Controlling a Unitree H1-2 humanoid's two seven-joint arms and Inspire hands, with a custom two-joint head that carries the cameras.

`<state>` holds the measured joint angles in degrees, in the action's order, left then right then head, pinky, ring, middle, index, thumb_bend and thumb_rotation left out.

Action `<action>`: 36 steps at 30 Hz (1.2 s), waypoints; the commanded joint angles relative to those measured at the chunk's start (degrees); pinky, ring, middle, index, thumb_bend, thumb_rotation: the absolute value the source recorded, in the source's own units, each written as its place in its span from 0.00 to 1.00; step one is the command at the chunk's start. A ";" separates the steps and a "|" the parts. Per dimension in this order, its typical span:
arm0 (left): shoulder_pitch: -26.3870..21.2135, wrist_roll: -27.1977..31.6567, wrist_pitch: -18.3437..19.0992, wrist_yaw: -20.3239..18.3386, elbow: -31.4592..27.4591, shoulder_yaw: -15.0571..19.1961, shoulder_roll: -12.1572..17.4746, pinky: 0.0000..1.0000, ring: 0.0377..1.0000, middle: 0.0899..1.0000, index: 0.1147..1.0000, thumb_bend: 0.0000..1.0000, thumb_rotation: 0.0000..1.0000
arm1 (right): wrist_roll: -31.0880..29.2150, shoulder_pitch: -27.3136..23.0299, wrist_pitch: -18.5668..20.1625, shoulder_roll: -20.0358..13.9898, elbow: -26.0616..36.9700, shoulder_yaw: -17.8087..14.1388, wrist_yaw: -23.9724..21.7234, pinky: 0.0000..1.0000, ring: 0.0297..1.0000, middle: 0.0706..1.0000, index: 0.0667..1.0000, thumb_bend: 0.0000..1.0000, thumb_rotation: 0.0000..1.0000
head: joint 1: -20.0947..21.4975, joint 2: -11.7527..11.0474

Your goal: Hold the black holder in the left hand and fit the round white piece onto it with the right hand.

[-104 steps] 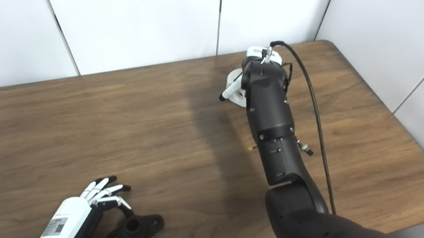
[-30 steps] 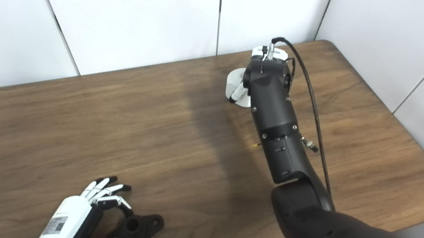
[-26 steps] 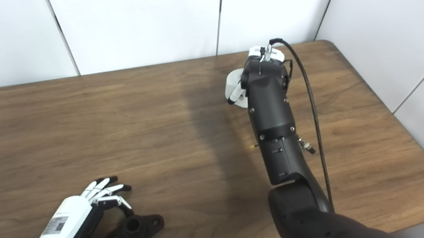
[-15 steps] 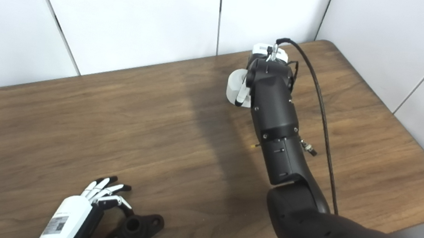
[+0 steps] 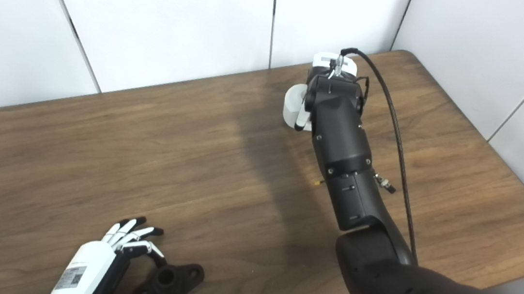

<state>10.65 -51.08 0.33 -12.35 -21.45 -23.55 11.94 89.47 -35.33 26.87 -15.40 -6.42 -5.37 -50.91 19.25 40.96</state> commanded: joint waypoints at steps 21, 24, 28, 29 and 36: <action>0.12 -6.50 1.68 -1.54 2.00 -2.50 -0.12 0.97 0.94 0.81 0.42 0.52 0.06 | -7.63 3.11 -1.72 -4.98 21.75 6.86 -5.74 0.77 0.71 0.66 0.45 0.52 0.13 | -3.95 0.26; -0.12 -6.81 1.52 -1.09 2.55 -2.77 -0.18 0.97 0.94 0.81 0.42 0.52 0.06 | -12.11 4.06 -2.01 -4.20 24.86 6.72 -4.45 0.74 0.69 0.64 0.45 0.52 0.13 | -4.17 0.17; -0.30 -6.85 1.82 -1.08 2.81 -2.91 -0.36 0.98 0.94 0.81 0.42 0.51 0.06 | -19.90 5.97 -4.09 -4.20 27.43 6.73 0.20 0.76 0.64 0.57 0.45 0.52 0.12 | -4.38 0.18; -0.31 -6.80 1.86 -1.05 2.83 -2.93 -0.38 0.98 0.94 0.81 0.42 0.51 0.06 | -21.13 6.28 -4.47 -4.36 27.66 6.83 1.08 0.78 0.64 0.53 0.44 0.52 0.06 | -4.38 0.18; -0.63 -6.53 1.82 -0.77 3.12 -3.18 -0.58 0.97 0.94 0.81 0.42 0.51 0.06 | -23.36 8.08 -4.63 -4.73 33.98 9.55 -0.89 0.85 0.54 0.42 0.46 0.53 0.00 | -5.19 0.82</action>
<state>9.80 -55.22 1.13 -11.41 -21.06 -25.75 11.22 65.69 -24.36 22.49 -19.12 24.33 4.18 -51.28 14.07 41.75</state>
